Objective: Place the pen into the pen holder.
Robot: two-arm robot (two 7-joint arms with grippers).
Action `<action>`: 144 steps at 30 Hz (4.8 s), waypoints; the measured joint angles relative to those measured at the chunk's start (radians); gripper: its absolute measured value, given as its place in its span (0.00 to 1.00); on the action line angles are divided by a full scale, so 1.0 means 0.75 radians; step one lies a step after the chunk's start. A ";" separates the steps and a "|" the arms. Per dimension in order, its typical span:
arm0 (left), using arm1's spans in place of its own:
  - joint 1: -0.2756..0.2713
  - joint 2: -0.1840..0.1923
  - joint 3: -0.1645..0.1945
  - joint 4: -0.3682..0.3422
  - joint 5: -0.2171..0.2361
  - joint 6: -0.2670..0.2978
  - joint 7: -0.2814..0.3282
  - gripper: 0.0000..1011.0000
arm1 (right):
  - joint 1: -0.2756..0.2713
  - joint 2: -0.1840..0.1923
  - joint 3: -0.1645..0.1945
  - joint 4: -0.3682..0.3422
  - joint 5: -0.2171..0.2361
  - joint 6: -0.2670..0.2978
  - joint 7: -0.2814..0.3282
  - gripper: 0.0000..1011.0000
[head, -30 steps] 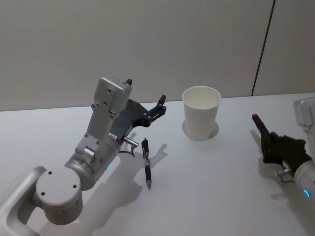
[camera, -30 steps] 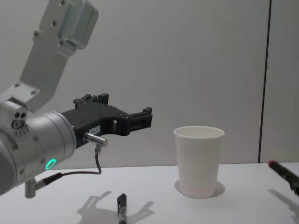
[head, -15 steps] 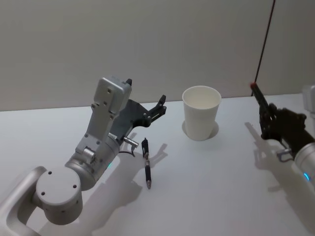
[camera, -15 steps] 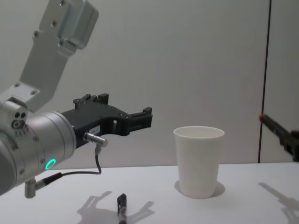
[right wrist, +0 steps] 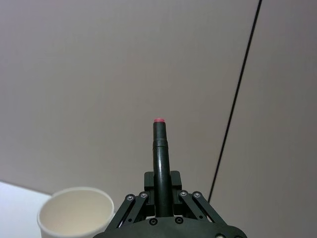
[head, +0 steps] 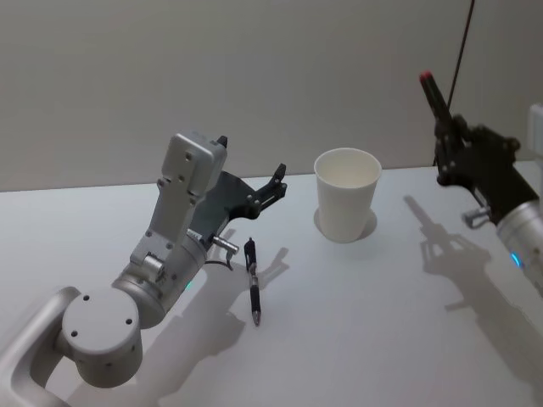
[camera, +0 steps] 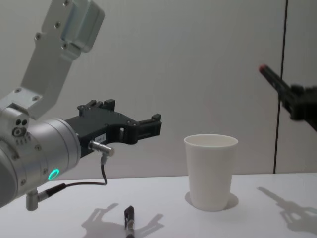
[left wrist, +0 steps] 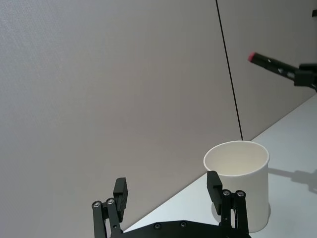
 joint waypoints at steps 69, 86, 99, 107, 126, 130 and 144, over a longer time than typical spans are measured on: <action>0.000 0.000 0.000 0.000 0.000 0.000 0.000 0.99 | 0.505 -0.268 -0.151 0.888 -0.300 -0.651 0.177 0.17; 0.000 0.000 0.000 0.000 0.000 0.000 0.000 0.99 | 0.506 -0.273 -0.166 0.939 -0.324 -0.693 0.173 0.37; 0.000 0.000 0.000 0.000 0.000 0.000 0.000 0.99 | 0.504 -0.274 -0.169 0.949 -0.330 -0.700 0.171 0.76; 0.000 0.000 0.000 0.000 0.000 0.000 0.000 0.99 | 0.492 -0.268 -0.167 0.915 -0.307 -0.691 0.190 0.98; 0.000 0.000 0.000 0.000 0.000 0.000 0.000 0.99 | 0.342 -0.178 -0.124 0.547 -0.159 -0.577 0.260 0.99; 0.000 0.000 0.000 0.000 0.000 0.000 0.000 0.99 | 0.301 -0.156 -0.115 0.473 -0.142 -0.544 0.243 0.99; 0.000 0.000 0.000 0.000 0.000 0.000 0.000 0.99 | 0.217 -0.111 -0.100 0.355 -0.105 -0.473 0.192 0.99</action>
